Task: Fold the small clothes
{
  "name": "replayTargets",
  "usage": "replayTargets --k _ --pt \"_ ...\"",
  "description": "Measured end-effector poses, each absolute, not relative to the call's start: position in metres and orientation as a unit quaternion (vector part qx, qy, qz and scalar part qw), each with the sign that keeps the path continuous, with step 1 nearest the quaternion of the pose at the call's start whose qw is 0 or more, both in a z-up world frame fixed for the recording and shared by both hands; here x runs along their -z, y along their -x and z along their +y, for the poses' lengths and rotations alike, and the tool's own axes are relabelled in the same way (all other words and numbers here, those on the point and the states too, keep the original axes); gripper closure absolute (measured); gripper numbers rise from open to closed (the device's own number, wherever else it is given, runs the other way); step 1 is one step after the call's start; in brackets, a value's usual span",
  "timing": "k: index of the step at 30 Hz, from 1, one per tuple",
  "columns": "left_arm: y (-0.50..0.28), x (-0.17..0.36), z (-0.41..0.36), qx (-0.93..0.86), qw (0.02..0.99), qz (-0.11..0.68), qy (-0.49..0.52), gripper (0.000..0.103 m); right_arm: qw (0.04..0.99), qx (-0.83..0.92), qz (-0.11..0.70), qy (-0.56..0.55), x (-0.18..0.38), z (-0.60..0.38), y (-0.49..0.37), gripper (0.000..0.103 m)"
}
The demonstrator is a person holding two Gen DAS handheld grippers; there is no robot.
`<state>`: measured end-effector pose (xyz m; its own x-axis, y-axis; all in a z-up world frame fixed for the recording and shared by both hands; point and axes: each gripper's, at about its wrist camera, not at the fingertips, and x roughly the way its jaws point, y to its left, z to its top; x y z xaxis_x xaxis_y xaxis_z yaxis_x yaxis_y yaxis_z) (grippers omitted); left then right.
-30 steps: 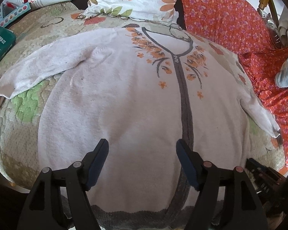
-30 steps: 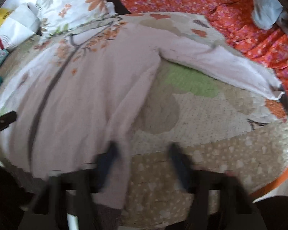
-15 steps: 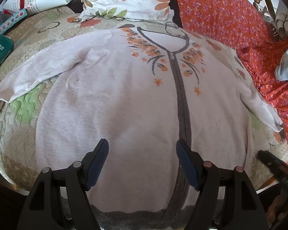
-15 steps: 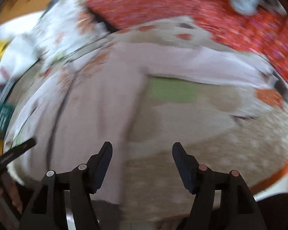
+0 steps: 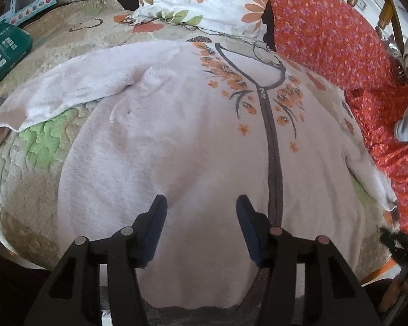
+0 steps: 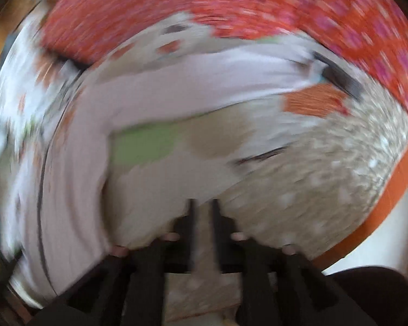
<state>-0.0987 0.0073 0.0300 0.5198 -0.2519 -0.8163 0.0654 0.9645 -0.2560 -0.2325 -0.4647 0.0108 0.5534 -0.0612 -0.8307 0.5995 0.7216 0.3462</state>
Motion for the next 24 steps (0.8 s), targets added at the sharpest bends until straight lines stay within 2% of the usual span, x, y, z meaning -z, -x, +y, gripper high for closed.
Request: replayTargets --k 1,7,12,14,16,17,21,23,24 --pt "0.1 -0.029 0.005 0.093 0.866 0.483 0.092 0.049 0.816 0.214 0.414 -0.34 -0.009 -0.485 0.233 0.053" --pt "0.099 -0.02 0.002 0.09 0.862 0.492 0.083 0.046 0.782 0.255 0.392 -0.413 -0.001 -0.565 0.216 0.053" --pt "0.098 -0.017 0.0 0.087 0.862 0.494 0.075 0.046 0.789 0.315 0.404 -0.339 -0.011 -0.591 0.175 0.053" --pt "0.099 -0.016 -0.001 0.086 0.863 0.493 0.067 0.046 0.786 0.352 0.417 -0.29 -0.015 -0.606 0.156 0.058" --pt "0.099 -0.014 -0.002 0.085 0.863 0.494 0.063 0.046 0.777 0.397 0.435 -0.221 -0.027 -0.631 0.136 0.073" --pt "0.099 -0.014 -0.002 0.085 0.863 0.494 0.063 0.046 0.771 0.419 0.435 -0.201 -0.034 -0.64 0.133 0.073" --pt "0.096 -0.014 0.001 0.088 0.859 0.498 0.075 0.044 0.784 0.42 0.397 -0.227 -0.064 -0.659 0.153 0.07" --pt "0.094 -0.014 0.001 0.09 0.858 0.5 0.077 0.041 0.796 0.39 0.389 -0.251 -0.067 -0.653 0.17 0.064" --pt "0.094 -0.014 0.0 0.091 0.858 0.5 0.077 0.04 0.8 0.376 0.388 -0.261 -0.065 -0.648 0.178 0.057"
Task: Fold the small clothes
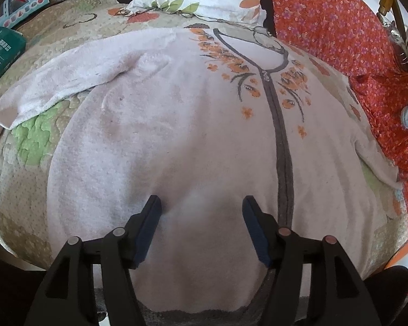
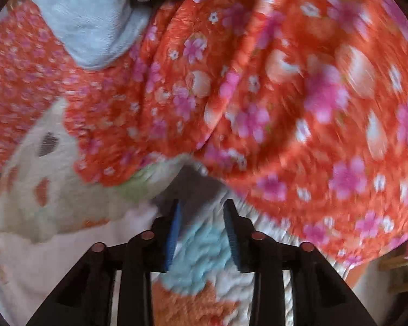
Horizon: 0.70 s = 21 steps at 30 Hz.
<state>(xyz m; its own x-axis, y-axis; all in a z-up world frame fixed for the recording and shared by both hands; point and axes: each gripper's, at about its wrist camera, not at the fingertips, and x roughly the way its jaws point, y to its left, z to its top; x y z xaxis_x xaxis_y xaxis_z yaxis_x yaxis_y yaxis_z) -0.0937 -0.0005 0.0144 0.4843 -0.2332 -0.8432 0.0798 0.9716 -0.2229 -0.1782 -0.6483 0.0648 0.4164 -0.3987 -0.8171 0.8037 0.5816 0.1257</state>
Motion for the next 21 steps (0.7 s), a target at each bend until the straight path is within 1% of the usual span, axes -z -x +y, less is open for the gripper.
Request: replayTargets --k 1,2,4,8,12,13,14,15,17,20,21 --pt "0.093 -0.015 -0.002 0.093 0.858 0.499 0.076 0.039 0.802 0.362 0.389 -0.273 -0.06 -0.644 0.186 0.052" --pt "0.093 -0.015 -0.004 0.095 0.858 0.499 0.076 0.039 0.802 0.351 0.389 -0.286 -0.055 -0.641 0.195 0.051" --pt "0.093 -0.017 -0.008 0.101 0.858 0.497 0.073 0.038 0.803 0.325 0.386 -0.319 -0.043 -0.639 0.201 0.05" --pt "0.097 -0.02 -0.013 0.114 0.865 0.485 0.066 0.038 0.788 0.328 0.392 -0.344 -0.017 -0.647 0.189 0.049" --pt "0.1 -0.025 -0.002 0.111 0.87 0.477 0.064 0.038 0.791 0.348 0.375 -0.335 -0.015 -0.657 0.173 0.047" --pt "0.099 -0.027 0.004 0.105 0.869 0.478 0.066 0.038 0.792 0.345 0.374 -0.337 -0.014 -0.66 0.167 0.055" --pt "0.098 -0.031 0.014 0.1 0.87 0.478 0.07 0.038 0.794 0.337 0.374 -0.341 -0.015 -0.661 0.163 0.069" --pt "0.096 -0.039 0.026 0.091 0.872 0.475 0.077 0.038 0.794 0.322 0.379 -0.35 -0.015 -0.663 0.154 0.096" --pt "0.087 -0.056 0.054 0.066 0.879 0.464 0.09 0.038 0.799 0.318 0.375 -0.345 -0.025 -0.653 0.142 0.096" --pt "0.072 -0.083 0.092 0.029 0.895 0.435 0.091 0.037 0.832 0.283 0.373 -0.298 -0.056 -0.612 0.117 0.096" --pt "0.064 -0.094 0.105 0.012 0.904 0.419 0.086 0.036 0.845 0.261 0.371 -0.284 -0.068 -0.592 0.106 0.096"
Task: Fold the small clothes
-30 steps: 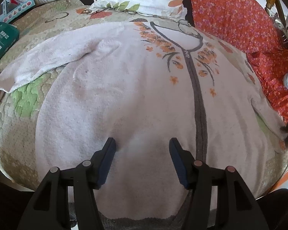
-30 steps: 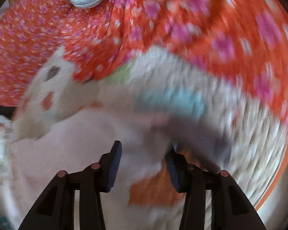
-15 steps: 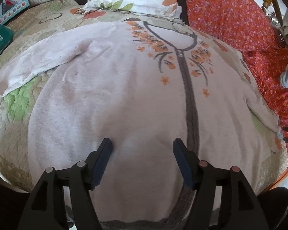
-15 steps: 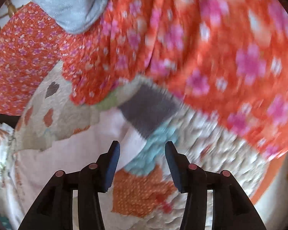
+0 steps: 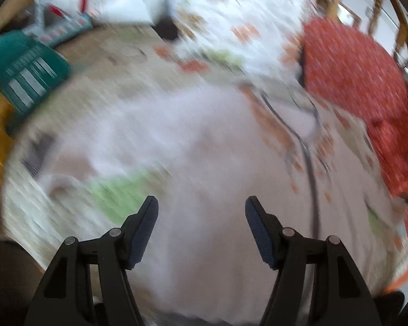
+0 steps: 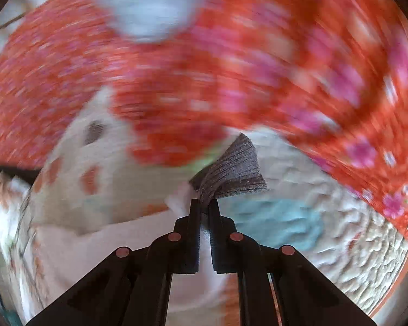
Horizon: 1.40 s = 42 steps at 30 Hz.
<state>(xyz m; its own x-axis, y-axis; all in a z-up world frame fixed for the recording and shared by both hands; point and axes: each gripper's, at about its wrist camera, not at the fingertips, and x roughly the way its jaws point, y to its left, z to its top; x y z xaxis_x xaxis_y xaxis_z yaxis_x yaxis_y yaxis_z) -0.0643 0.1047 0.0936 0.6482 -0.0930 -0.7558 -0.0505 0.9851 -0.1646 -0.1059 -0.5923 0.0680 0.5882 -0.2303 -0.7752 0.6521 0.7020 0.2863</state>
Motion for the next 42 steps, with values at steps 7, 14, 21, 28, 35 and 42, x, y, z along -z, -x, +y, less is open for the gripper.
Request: replayTargets --k 7,14,21,28,35,42 --pt "0.02 -0.127 0.184 -0.072 0.926 0.349 0.124 0.034 0.894 0.073 0.371 -0.242 -0.119 -0.419 0.033 0.096" --pt "0.021 -0.119 0.25 -0.082 0.904 0.352 0.229 0.033 0.887 -0.049 0.419 -0.187 -0.096 -0.228 -0.042 0.096" --pt "0.031 -0.116 0.293 -0.109 0.886 0.336 0.301 0.033 0.869 -0.107 0.474 -0.09 -0.034 -0.07 -0.077 0.096" --pt "0.028 -0.114 0.302 -0.109 0.879 0.336 0.32 0.032 0.862 -0.104 0.495 -0.024 -0.002 -0.019 -0.081 0.089" --pt "0.033 -0.12 0.308 -0.128 0.881 0.318 0.325 0.032 0.854 -0.215 0.465 0.089 -0.008 0.032 -0.037 0.062" --pt "0.05 -0.119 0.338 -0.187 0.868 0.299 0.35 0.032 0.863 -0.222 0.426 0.155 -0.021 0.05 -0.001 0.059"
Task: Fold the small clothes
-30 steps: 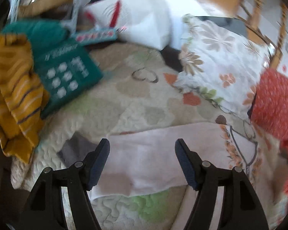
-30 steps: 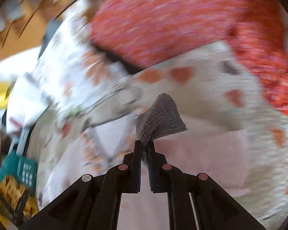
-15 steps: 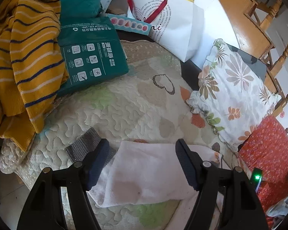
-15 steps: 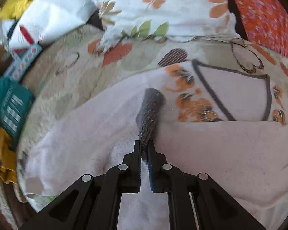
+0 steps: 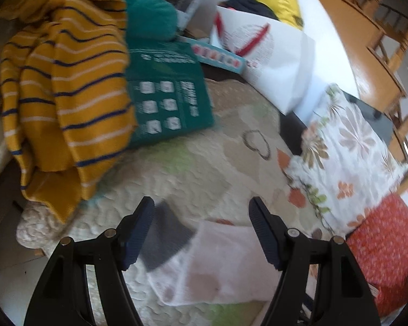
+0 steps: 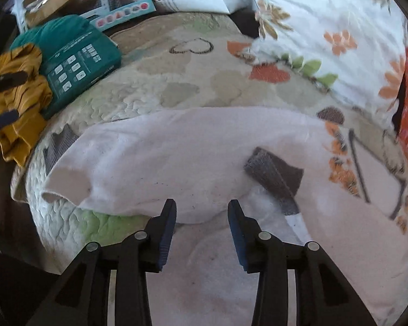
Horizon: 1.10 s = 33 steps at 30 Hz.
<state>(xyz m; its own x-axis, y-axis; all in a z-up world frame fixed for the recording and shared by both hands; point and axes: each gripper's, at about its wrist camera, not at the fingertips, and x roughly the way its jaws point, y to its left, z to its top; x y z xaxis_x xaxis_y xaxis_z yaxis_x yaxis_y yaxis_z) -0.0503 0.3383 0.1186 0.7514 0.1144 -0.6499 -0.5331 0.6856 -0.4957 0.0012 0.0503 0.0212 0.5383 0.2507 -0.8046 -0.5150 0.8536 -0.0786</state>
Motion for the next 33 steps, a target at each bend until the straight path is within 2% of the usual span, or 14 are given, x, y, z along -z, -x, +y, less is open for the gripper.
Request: replayTargets --k 5,9,14,16,20,21,22,23,27,33 --pt "0.051 -0.115 0.34 -0.185 0.866 0.306 0.35 0.03 0.89 -0.128 0.408 0.16 -0.035 0.003 -0.017 0.059" --pt "0.047 -0.117 0.333 -0.173 0.87 0.309 0.342 0.03 0.901 -0.026 0.416 0.119 -0.041 -0.093 -0.025 0.057" --pt "0.04 -0.116 0.319 -0.162 0.871 0.319 0.335 0.03 0.891 0.164 0.408 0.112 -0.043 -0.217 -0.02 0.04" --pt "0.035 -0.116 0.308 -0.157 0.873 0.324 0.328 0.03 0.88 0.203 0.418 0.097 -0.039 -0.253 -0.024 0.027" --pt "0.029 -0.112 0.292 -0.152 0.877 0.335 0.309 0.03 0.858 0.197 0.474 0.016 -0.014 -0.301 -0.04 0.026" --pt "0.027 -0.11 0.288 -0.149 0.877 0.34 0.304 0.03 0.859 0.169 0.482 -0.021 -0.01 -0.309 -0.041 0.038" --pt "0.025 -0.107 0.287 -0.15 0.876 0.346 0.301 0.03 0.86 0.131 0.489 -0.062 -0.008 -0.316 -0.043 0.088" --pt "0.023 -0.105 0.286 -0.152 0.873 0.353 0.299 0.03 0.86 0.114 0.49 -0.088 -0.008 -0.321 -0.042 0.097" --pt "0.023 -0.097 0.292 -0.163 0.865 0.362 0.308 0.03 0.867 0.131 0.473 -0.083 -0.021 -0.331 -0.035 0.099" --pt "0.026 -0.102 0.298 -0.17 0.867 0.352 0.309 0.03 0.835 0.193 0.51 -0.07 -0.008 -0.36 -0.041 0.097"
